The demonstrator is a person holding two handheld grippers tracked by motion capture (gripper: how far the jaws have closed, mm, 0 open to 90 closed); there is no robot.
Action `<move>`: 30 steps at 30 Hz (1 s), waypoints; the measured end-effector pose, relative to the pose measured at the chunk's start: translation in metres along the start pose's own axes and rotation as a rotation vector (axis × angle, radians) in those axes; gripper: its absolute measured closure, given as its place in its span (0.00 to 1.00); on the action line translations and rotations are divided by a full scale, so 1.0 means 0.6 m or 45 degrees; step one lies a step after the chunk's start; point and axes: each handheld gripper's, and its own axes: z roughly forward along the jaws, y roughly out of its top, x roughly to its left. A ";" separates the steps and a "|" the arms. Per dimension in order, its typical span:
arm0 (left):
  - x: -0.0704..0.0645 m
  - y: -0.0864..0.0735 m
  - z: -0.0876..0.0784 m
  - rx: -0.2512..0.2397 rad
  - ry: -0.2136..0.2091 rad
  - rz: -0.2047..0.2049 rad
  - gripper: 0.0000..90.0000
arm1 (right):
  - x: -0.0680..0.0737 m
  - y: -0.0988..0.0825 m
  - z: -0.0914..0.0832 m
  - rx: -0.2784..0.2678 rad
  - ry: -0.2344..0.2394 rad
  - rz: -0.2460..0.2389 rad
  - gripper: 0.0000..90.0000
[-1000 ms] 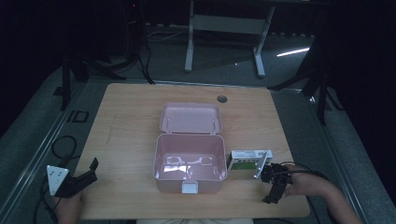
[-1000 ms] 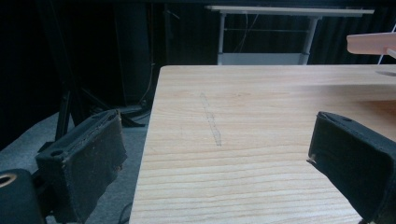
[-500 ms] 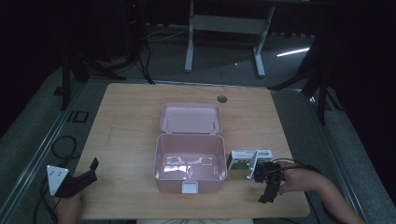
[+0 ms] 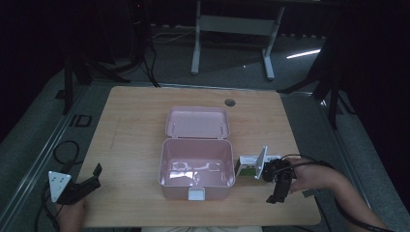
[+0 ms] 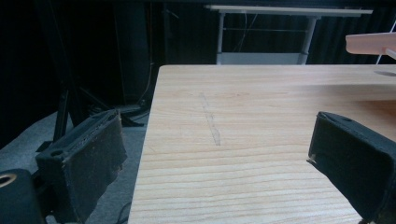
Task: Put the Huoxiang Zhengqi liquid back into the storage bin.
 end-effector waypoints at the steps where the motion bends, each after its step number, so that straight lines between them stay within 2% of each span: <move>1: 0.000 0.000 0.000 0.000 -0.001 0.000 0.04 | 0.000 0.001 -0.006 0.000 -0.015 0.001 0.22; 9: 0.000 0.000 0.000 0.002 0.000 0.001 0.04 | -0.014 0.000 -0.048 -0.012 -0.068 -0.003 0.23; 10: 0.000 0.000 0.000 0.002 -0.001 0.002 0.04 | -0.017 -0.001 -0.053 -0.020 -0.078 -0.011 0.24; 14: 0.000 0.000 0.000 0.001 -0.001 -0.001 0.04 | -0.039 -0.003 -0.076 -0.026 -0.105 0.022 0.25; 22: 0.000 0.000 0.000 0.002 -0.002 -0.001 0.04 | -0.067 0.001 -0.089 -0.020 -0.137 0.060 0.24; 25: 0.000 0.000 0.000 0.004 -0.003 0.001 0.04 | -0.079 0.005 -0.088 0.000 -0.130 0.050 0.26; 26: 0.000 0.000 0.000 0.005 -0.004 0.002 0.04 | -0.088 0.009 -0.086 0.012 -0.125 0.042 0.31; 28: 0.000 0.000 0.000 0.004 -0.003 0.001 0.04 | -0.095 0.013 -0.083 0.020 -0.139 0.035 0.32; 30: 0.000 0.000 0.000 0.004 -0.003 0.000 0.04 | -0.100 0.015 -0.081 0.027 -0.125 0.041 0.32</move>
